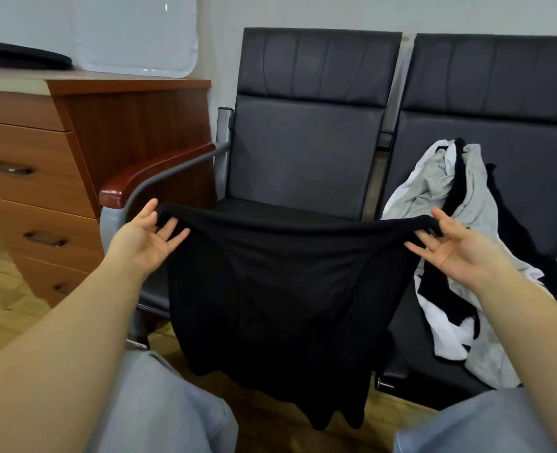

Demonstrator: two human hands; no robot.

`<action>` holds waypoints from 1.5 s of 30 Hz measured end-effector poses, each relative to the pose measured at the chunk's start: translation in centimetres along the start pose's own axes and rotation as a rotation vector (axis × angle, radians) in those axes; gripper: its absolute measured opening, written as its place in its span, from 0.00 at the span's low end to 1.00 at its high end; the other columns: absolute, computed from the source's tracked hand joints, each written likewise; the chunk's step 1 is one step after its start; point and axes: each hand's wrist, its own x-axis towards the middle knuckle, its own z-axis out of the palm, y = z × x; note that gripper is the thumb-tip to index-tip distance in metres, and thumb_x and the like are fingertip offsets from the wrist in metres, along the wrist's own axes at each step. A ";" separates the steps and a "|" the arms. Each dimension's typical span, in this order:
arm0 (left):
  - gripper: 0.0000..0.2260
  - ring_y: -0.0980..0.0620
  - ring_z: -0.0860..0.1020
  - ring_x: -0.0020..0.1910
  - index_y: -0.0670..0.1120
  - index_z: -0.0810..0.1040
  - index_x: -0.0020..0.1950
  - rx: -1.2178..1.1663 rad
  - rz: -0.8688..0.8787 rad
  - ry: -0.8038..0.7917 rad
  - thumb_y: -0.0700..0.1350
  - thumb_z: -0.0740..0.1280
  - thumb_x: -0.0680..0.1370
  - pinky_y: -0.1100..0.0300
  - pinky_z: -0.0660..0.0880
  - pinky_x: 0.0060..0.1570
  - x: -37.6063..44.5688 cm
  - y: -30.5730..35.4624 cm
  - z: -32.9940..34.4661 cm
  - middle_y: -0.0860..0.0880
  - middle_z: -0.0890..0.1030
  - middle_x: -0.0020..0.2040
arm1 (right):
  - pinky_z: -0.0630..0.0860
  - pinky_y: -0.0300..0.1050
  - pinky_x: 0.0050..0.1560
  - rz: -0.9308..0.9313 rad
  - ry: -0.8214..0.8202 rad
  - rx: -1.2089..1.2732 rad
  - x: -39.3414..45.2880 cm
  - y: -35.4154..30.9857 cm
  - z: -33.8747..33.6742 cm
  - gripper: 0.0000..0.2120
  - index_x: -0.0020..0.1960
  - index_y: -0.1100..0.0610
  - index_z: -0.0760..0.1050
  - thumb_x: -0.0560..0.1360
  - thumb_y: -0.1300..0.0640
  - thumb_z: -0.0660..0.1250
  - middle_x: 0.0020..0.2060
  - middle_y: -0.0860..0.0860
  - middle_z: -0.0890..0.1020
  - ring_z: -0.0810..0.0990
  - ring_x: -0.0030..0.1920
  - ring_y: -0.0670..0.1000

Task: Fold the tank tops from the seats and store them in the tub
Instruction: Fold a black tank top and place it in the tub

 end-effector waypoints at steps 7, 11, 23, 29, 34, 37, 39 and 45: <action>0.21 0.46 0.73 0.58 0.49 0.65 0.74 0.030 -0.057 0.069 0.36 0.49 0.83 0.38 0.66 0.66 3.0 -2.4 0.0 0.45 0.66 0.71 | 0.69 0.66 0.61 0.073 0.037 0.056 3.2 2.3 0.4 0.12 0.58 0.53 0.75 0.80 0.63 0.57 0.55 0.51 0.77 0.86 0.44 0.54; 0.22 0.45 0.71 0.61 0.49 0.64 0.75 0.111 -0.080 0.097 0.35 0.48 0.83 0.38 0.64 0.66 5.7 -3.4 0.2 0.46 0.71 0.61 | 0.66 0.66 0.61 0.095 0.080 0.006 5.8 3.2 1.1 0.10 0.55 0.52 0.74 0.80 0.62 0.56 0.51 0.50 0.77 0.86 0.38 0.52; 0.21 0.44 0.70 0.62 0.48 0.66 0.73 0.297 -0.070 0.105 0.35 0.47 0.83 0.39 0.66 0.63 14.9 -3.6 1.8 0.46 0.69 0.63 | 0.62 0.65 0.69 0.118 0.112 -0.175 16.9 4.8 3.4 0.15 0.52 0.50 0.73 0.83 0.62 0.49 0.49 0.49 0.76 0.83 0.44 0.51; 0.22 0.44 0.70 0.70 0.50 0.65 0.74 0.177 -0.014 0.082 0.37 0.48 0.83 0.35 0.55 0.70 18.1 -2.0 4.1 0.48 0.69 0.68 | 0.55 0.65 0.72 0.025 0.092 -0.065 20.3 3.6 6.2 0.15 0.54 0.49 0.72 0.82 0.62 0.49 0.51 0.48 0.76 0.77 0.48 0.51; 0.21 0.43 0.72 0.67 0.49 0.69 0.71 0.132 -0.028 0.083 0.37 0.50 0.82 0.34 0.53 0.71 17.5 -1.4 3.8 0.47 0.70 0.65 | 0.55 0.66 0.71 0.029 0.077 -0.059 18.9 3.1 6.3 0.14 0.55 0.51 0.72 0.82 0.62 0.51 0.55 0.50 0.76 0.78 0.51 0.53; 0.21 0.43 0.71 0.68 0.50 0.70 0.71 0.110 -0.032 0.089 0.36 0.49 0.82 0.34 0.55 0.70 15.5 -1.2 3.2 0.46 0.69 0.68 | 0.57 0.67 0.71 0.050 0.090 -0.059 16.9 3.5 5.2 0.14 0.55 0.52 0.73 0.82 0.63 0.51 0.53 0.50 0.76 0.77 0.58 0.56; 0.21 0.43 0.71 0.68 0.50 0.69 0.71 0.123 -0.027 0.083 0.37 0.49 0.82 0.35 0.57 0.70 13.6 -0.9 2.6 0.46 0.67 0.70 | 0.59 0.67 0.70 0.067 0.105 -0.056 15.3 3.7 4.0 0.13 0.55 0.53 0.74 0.81 0.63 0.53 0.51 0.49 0.76 0.76 0.62 0.56; 0.14 0.44 0.77 0.54 0.49 0.76 0.59 0.242 -0.089 0.048 0.39 0.53 0.82 0.42 0.72 0.59 8.1 -0.2 -1.1 0.46 0.73 0.61 | 0.78 0.58 0.50 0.145 0.124 -0.204 10.0 4.0 0.4 0.11 0.50 0.54 0.75 0.81 0.62 0.54 0.43 0.49 0.75 0.84 0.40 0.50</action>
